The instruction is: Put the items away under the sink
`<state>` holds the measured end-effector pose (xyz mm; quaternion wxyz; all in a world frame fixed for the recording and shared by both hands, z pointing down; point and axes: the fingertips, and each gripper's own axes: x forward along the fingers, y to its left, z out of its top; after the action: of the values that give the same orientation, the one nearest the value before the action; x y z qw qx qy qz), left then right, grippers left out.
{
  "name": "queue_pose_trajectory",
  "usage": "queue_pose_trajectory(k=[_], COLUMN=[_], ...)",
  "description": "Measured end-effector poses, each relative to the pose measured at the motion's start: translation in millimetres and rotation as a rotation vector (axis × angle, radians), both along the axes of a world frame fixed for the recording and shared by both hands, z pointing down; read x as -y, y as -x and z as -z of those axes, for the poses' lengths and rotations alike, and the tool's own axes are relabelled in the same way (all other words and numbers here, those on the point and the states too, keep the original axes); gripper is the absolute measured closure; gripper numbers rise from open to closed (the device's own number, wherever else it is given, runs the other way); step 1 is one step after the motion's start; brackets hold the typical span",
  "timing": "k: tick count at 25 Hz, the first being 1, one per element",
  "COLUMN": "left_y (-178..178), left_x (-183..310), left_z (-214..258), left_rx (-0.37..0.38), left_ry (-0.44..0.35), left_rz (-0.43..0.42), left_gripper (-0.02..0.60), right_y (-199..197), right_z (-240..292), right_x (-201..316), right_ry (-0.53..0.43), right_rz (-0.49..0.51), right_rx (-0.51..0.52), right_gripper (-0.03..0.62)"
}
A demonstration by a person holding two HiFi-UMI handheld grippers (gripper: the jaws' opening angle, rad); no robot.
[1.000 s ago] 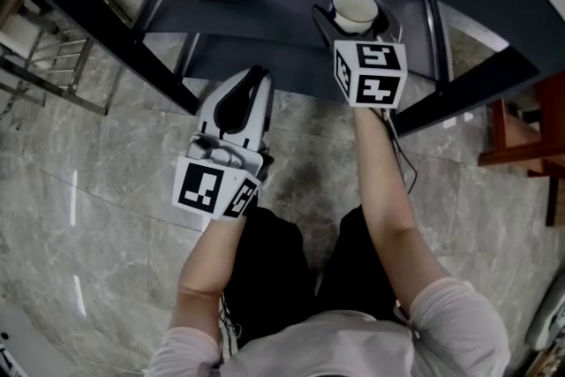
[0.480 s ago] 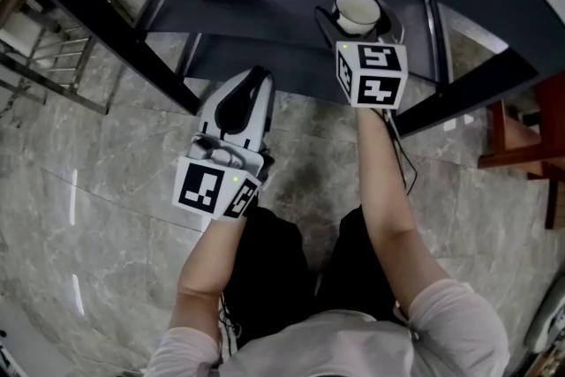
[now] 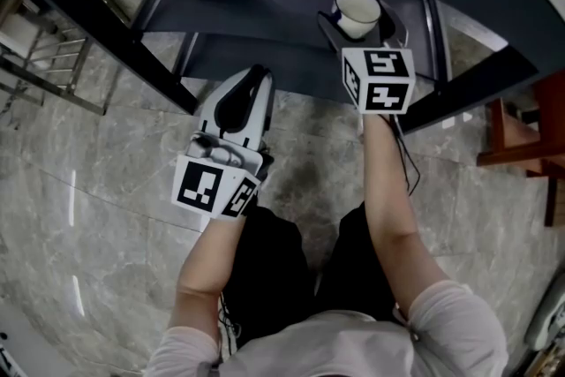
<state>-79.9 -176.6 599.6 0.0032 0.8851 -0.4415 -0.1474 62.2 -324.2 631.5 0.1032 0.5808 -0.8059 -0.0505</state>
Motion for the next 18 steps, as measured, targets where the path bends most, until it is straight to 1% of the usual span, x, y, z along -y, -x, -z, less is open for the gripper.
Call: queue_pose_trajectory(k=[8, 13, 18], left_y=[-5, -9, -11], left_x=[2, 4, 9], left_z=[-3, -3, -6], left_rx=[0.009, 0.021, 0.024], left_ry=[0.006, 0.003, 0.004], left_rz=[-0.008, -0.008, 0.001], left_gripper=[0.54, 0.54, 0.54], right_y=[0, 0, -1], right_z=[5, 8, 7], right_x=[-13, -28, -41], right_ry=[-0.033, -0.059, -0.05], right_rz=[0.023, 0.042, 0.07], right_rx=[-0.009, -0.053, -0.07], right_gripper=[0.18, 0.181, 0.181])
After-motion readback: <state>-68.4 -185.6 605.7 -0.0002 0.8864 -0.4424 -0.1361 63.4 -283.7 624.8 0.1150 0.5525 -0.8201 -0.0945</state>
